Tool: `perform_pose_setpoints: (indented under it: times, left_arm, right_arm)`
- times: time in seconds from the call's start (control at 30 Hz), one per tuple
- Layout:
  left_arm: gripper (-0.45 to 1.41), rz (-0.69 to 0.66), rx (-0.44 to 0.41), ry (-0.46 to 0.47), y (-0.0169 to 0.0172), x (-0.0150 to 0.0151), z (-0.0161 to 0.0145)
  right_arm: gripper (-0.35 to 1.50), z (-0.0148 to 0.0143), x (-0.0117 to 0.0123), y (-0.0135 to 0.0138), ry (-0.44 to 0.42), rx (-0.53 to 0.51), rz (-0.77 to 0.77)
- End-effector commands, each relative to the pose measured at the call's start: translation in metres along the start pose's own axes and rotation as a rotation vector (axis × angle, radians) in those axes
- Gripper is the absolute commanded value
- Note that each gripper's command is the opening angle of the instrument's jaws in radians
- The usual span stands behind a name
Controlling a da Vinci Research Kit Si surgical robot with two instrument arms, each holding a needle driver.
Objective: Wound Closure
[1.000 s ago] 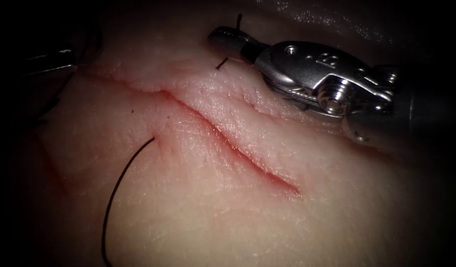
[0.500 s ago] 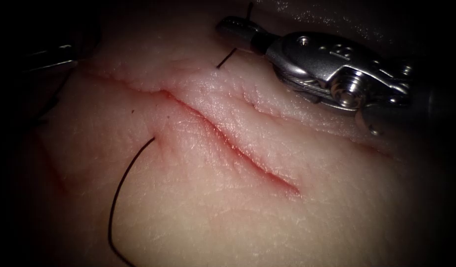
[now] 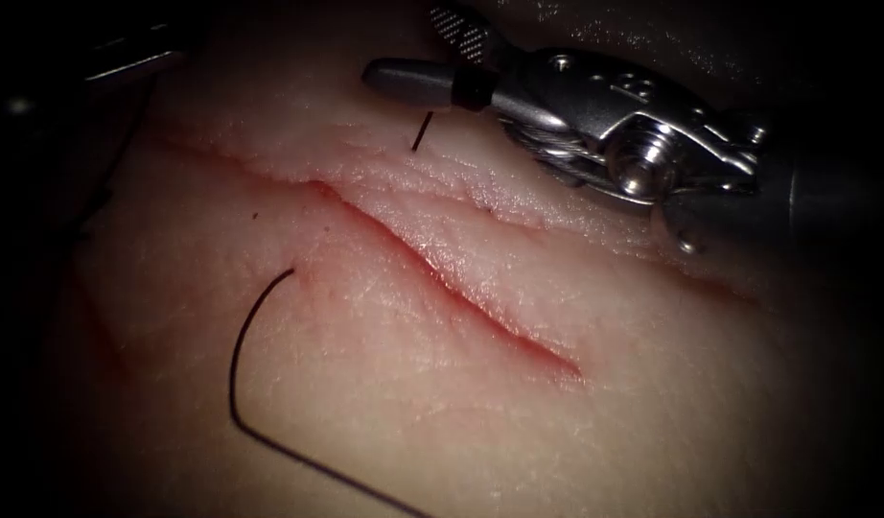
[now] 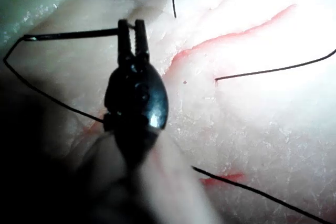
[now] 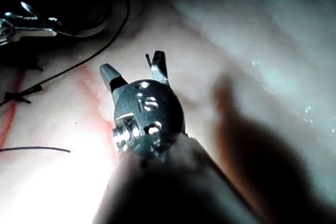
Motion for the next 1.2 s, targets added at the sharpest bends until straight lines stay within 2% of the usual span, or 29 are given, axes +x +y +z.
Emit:
perform_pose_setpoints:
  times: [0.03, 0.23, 0.27, 0.3, 0.33, 0.43, 0.5, 0.7, 0.97, 1.07, 1.2]
  left_arm:
    - [-0.45, 0.005, 0.009, -0.005, -0.0001, -0.0006, 0.001]
    - [-0.45, 0.099, 0.058, -0.091, -0.0011, -0.0019, 0.0043]
    - [-0.06, 0.109, 0.05, -0.107, -0.0009, -0.0024, 0.0048]
    - [0.52, 0.12, 0.033, -0.131, -0.0007, -0.0031, 0.0055]
    - [0.83, 0.125, 0.013, -0.157, -0.0005, -0.0038, 0.006]
    - [1.15, 0.138, -0.003, -0.252, 0.0005, -0.0059, 0.0074]
    - [1.28, 0.143, 0.005, -0.301, 0.0011, -0.007, 0.0083]
    - [1.38, 0.136, 0.005, -0.328, 0.0014, -0.0064, 0.0089]
    - [1.4, 0.11, -0.037, -0.351, 0.0014, -0.0031, 0.0055]
    - [1.2, 0.096, -0.078, -0.377, 0.0017, -0.0017, 0.0036]
    - [1.16, 0.082, -0.205, -0.467, 0.0034, -0.0006, 0.0009]
  right_arm:
    - [1.47, -0.0009, 0.0, 0.0004, -0.001, 0.002, 0.0]
    - [1.47, -0.0058, -0.0001, 0.0019, -0.003, -0.011, 0.001]
    - [1.47, -0.0064, -0.0002, 0.0021, -0.004, -0.011, 0.001]
    - [1.47, -0.007, -0.0002, 0.0023, -0.003, -0.014, 0.0]
    - [1.47, -0.0076, -0.0003, 0.0026, -0.003, -0.013, -0.001]
    - [1.45, -0.0084, -0.0003, 0.003, -0.002, -0.024, 0.001]
    - [1.45, -0.0084, -0.0003, 0.003, 0.0, -0.032, 0.002]
    - [1.45, -0.0081, -0.0004, 0.0024, 0.0, -0.032, 0.003]
    - [1.43, -0.008, -0.0005, 0.002, -0.003, -0.015, 0.002]
    - [1.42, -0.008, -0.0005, 0.002, -0.007, -0.012, 0.002]
    - [1.42, -0.008, -0.0006, 0.0019, -0.007, -0.012, 0.002]
